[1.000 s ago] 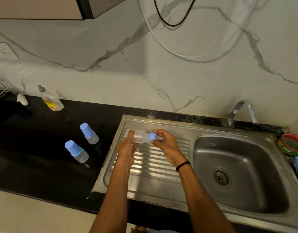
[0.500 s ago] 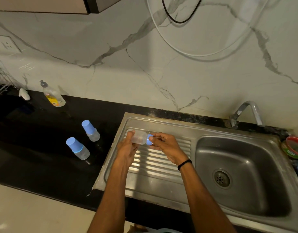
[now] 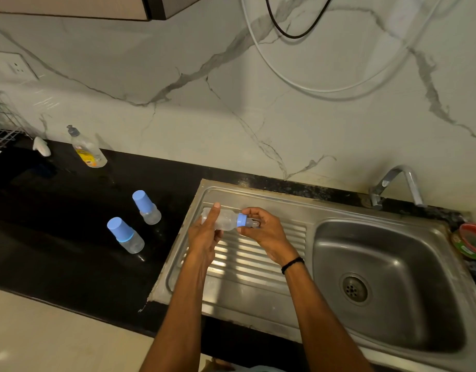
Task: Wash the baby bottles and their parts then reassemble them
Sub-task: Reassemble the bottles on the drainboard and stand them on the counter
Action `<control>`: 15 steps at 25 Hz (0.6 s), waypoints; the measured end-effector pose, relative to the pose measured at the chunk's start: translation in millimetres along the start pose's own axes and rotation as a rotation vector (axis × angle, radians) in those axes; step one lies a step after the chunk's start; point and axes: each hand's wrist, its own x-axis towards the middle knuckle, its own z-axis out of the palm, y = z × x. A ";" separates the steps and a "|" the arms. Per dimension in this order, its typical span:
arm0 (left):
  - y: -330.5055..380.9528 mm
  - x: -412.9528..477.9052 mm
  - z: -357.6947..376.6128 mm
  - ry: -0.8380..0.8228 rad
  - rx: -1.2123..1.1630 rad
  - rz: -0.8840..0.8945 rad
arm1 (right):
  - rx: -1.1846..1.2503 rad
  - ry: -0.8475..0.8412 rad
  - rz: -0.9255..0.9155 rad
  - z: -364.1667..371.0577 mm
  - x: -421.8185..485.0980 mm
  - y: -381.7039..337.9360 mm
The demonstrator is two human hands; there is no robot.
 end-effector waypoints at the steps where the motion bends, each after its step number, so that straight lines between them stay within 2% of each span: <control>1: 1.6 0.6 -2.2 -0.021 -0.006 -0.015 | 0.005 -0.012 0.004 -0.5 0.2 0.0; 10: -2.9 6.0 -26.0 -0.241 -0.025 -0.039 | 0.094 -0.105 0.057 -13.7 -0.8 -7.8; 13: -4.8 7.0 -28.0 -0.236 -0.008 -0.035 | 0.109 -0.124 0.038 -15.2 -2.3 -11.9; 15: -1.4 7.8 -24.4 -0.160 0.054 -0.042 | 0.091 -0.099 0.018 -12.3 -4.7 -8.7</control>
